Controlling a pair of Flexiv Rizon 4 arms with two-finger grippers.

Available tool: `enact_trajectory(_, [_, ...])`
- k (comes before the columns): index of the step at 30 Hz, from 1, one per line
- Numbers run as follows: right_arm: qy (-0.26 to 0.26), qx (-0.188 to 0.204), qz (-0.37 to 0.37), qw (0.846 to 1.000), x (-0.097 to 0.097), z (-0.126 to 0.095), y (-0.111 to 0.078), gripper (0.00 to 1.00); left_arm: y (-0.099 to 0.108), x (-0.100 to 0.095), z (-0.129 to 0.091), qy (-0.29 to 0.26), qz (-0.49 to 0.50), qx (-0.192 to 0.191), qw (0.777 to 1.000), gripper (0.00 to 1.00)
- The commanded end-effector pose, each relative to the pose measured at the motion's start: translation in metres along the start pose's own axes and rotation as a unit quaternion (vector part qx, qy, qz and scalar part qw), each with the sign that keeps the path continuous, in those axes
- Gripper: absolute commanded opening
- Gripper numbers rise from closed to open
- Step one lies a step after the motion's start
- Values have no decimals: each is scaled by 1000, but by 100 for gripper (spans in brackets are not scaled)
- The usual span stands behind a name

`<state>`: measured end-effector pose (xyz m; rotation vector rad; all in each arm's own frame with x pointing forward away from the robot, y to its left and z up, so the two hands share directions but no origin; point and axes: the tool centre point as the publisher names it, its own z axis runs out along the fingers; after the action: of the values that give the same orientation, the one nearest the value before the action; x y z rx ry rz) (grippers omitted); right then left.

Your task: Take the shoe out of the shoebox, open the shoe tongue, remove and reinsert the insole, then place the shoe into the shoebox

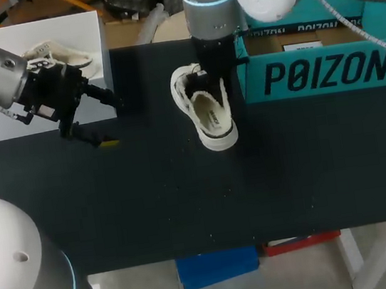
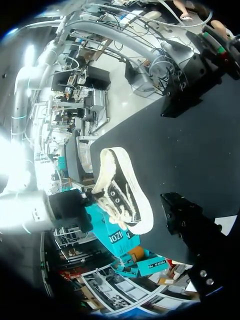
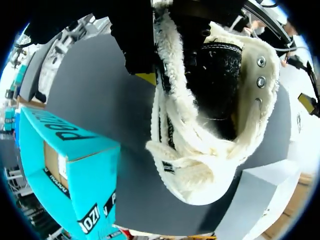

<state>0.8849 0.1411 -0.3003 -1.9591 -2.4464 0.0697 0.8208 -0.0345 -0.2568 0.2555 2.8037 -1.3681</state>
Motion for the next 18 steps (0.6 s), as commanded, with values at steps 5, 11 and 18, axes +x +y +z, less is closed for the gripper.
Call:
enact_trajectory(5, [-42, -44, -293, 954, -41, -149, -4, 0, -1, 1, 0, 0, 0, -2, 1000, 100])
enact_trajectory(11, [-85, -1, -513, 854, -66, -204, -2, 0, -1, 1, 0, 0, 0, -2, 1000, 100])
enact_trajectory(18, [-101, 10, -533, 840, -71, -209, 0, 0, -1, 1, 0, 0, 0, -2, 1000, 100])
